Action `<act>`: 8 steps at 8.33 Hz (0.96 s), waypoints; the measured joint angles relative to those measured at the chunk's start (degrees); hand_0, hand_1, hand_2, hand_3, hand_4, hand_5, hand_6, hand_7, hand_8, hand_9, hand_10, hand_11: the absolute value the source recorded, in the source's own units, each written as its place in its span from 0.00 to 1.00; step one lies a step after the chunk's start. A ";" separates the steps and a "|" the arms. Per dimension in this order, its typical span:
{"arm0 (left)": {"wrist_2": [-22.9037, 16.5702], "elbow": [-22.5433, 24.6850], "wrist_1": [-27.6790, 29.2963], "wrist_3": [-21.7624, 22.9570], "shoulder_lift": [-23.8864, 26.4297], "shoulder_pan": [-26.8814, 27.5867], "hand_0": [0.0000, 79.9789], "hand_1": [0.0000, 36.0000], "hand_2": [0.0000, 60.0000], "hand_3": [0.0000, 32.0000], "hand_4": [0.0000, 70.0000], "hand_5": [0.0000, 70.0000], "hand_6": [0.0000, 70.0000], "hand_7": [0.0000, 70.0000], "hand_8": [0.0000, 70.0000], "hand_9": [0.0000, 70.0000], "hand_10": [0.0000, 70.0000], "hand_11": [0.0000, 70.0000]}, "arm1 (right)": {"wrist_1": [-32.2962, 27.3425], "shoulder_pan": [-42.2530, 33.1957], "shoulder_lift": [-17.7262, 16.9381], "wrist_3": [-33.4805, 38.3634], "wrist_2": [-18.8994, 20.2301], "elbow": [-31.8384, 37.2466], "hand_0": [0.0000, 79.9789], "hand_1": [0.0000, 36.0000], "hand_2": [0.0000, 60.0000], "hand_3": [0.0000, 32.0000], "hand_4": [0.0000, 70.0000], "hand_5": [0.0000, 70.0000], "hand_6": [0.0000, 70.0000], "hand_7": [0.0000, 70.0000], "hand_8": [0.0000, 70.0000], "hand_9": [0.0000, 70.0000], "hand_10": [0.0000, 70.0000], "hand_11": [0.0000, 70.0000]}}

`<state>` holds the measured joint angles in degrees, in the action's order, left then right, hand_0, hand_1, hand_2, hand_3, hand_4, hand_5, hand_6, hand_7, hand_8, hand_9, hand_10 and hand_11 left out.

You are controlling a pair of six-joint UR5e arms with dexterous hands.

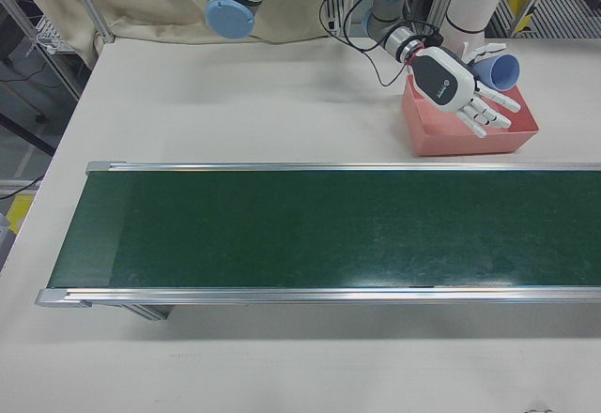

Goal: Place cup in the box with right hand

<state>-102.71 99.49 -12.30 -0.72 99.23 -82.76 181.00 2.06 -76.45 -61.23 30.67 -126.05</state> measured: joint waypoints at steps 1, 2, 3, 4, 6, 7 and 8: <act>-0.02 0.00 0.00 0.01 0.00 -0.01 0.00 0.00 0.00 0.00 0.00 0.00 0.00 0.00 0.00 0.00 0.00 0.00 | -0.31 0.07 -0.06 -0.03 -0.23 -0.10 0.00 0.00 0.00 0.00 0.00 0.00 0.00 0.01 0.00 0.03 0.00 0.00; -0.03 0.00 0.00 -0.01 0.00 -0.02 0.00 0.00 0.00 0.00 0.00 0.00 0.00 0.00 0.00 0.00 0.00 0.00 | -0.41 -0.22 -0.08 -0.04 -0.26 -0.62 0.00 0.00 0.01 0.00 0.02 0.00 0.01 0.09 0.00 0.04 0.00 0.00; -0.03 0.00 0.00 -0.04 0.00 -0.03 0.00 0.00 0.00 0.00 0.00 0.00 0.00 0.00 0.00 0.00 0.00 0.00 | -0.42 -1.21 -0.19 -0.09 -0.22 -1.70 0.10 0.04 0.17 0.00 0.11 0.00 0.04 0.20 0.01 0.07 0.00 0.00; -0.03 0.00 0.00 -0.03 0.00 -0.03 0.00 0.00 0.00 0.00 0.00 0.00 0.00 0.00 0.00 0.00 0.00 0.00 | -0.27 -3.68 -0.87 -0.05 0.18 -3.67 0.20 0.09 0.18 0.00 0.11 0.00 0.05 0.24 0.01 0.08 0.00 0.00; 0.00 0.00 0.00 -0.02 0.00 -0.03 0.00 0.00 0.00 0.00 0.00 0.00 0.00 0.00 0.00 0.00 0.00 0.00 | 0.20 -9.31 -6.00 0.89 0.73 -9.06 0.41 0.20 0.23 0.00 0.18 0.01 0.10 0.46 0.04 0.16 0.00 0.00; 0.01 0.00 0.00 0.00 0.00 -0.03 0.00 0.00 0.00 0.00 0.00 0.00 0.00 0.00 0.00 0.00 0.00 0.00 | 0.61 -12.85 -9.65 3.45 1.90 -11.08 0.42 0.19 0.22 0.00 0.19 0.01 0.11 0.51 0.06 0.19 0.00 0.00; 0.00 0.00 0.00 0.01 0.00 -0.03 0.00 0.00 0.00 0.00 0.00 0.00 0.00 0.00 0.00 0.00 0.00 0.00 | 3.18 -17.40 -12.60 8.34 4.46 -12.10 0.33 0.15 0.20 0.00 0.14 0.01 0.11 0.50 0.06 0.20 0.00 0.00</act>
<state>-102.71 99.49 -12.30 -0.71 99.23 -82.79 184.18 -15.35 -89.05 -52.89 35.12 -138.16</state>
